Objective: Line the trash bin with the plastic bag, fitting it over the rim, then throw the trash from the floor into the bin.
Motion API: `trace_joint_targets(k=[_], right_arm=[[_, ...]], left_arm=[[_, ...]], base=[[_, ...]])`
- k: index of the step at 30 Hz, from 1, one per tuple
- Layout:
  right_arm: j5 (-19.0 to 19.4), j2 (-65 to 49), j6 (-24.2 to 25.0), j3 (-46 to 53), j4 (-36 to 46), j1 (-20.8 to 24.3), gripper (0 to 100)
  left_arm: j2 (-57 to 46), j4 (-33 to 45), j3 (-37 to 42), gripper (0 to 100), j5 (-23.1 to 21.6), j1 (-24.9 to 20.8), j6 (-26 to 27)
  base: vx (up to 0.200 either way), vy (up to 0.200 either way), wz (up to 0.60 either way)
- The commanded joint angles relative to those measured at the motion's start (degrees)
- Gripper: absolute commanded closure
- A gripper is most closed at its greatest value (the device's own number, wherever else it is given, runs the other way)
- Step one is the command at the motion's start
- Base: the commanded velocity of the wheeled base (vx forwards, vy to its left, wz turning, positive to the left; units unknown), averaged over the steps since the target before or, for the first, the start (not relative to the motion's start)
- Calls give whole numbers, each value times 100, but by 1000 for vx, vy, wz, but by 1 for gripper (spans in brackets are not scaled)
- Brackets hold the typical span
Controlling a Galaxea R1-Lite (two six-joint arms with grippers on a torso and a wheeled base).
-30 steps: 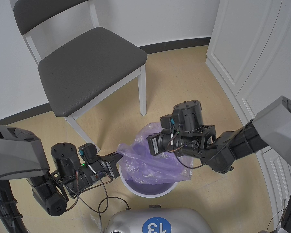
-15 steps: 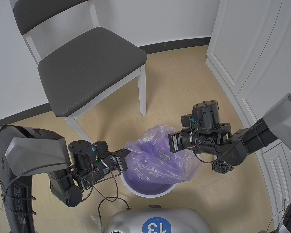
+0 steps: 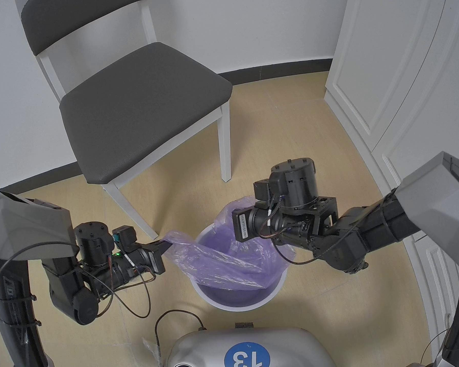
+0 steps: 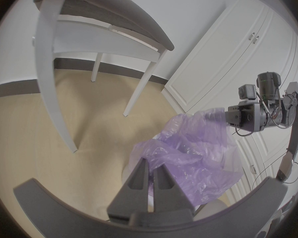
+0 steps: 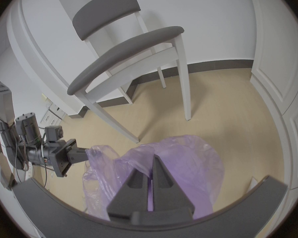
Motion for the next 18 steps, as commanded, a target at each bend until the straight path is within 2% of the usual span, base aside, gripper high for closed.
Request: trace_joint_targets(k=[1,6,9,14,18], right_arm=[[1,340,357,-411,223,305,100],[-17,340,568,-350,847,604,100],[-166,165,577,-24,1155,736,100],[-289,-345,700,635,1357,929,100],[-298,-609,1060,951,1348,1184,100]], left_arm=[[-481,-100,307,100,-170,182,50],[-806,-100,483,100,-188,32,50],[-912,-100,589,100,-188,-135,50],[-894,-100,518,100,-188,-205,50],[-1096,-100,483,100,-197,-240,23]], base=[[0,0,0],[0,0,0],[0,0,0],[0,0,0],[0,0,0]])
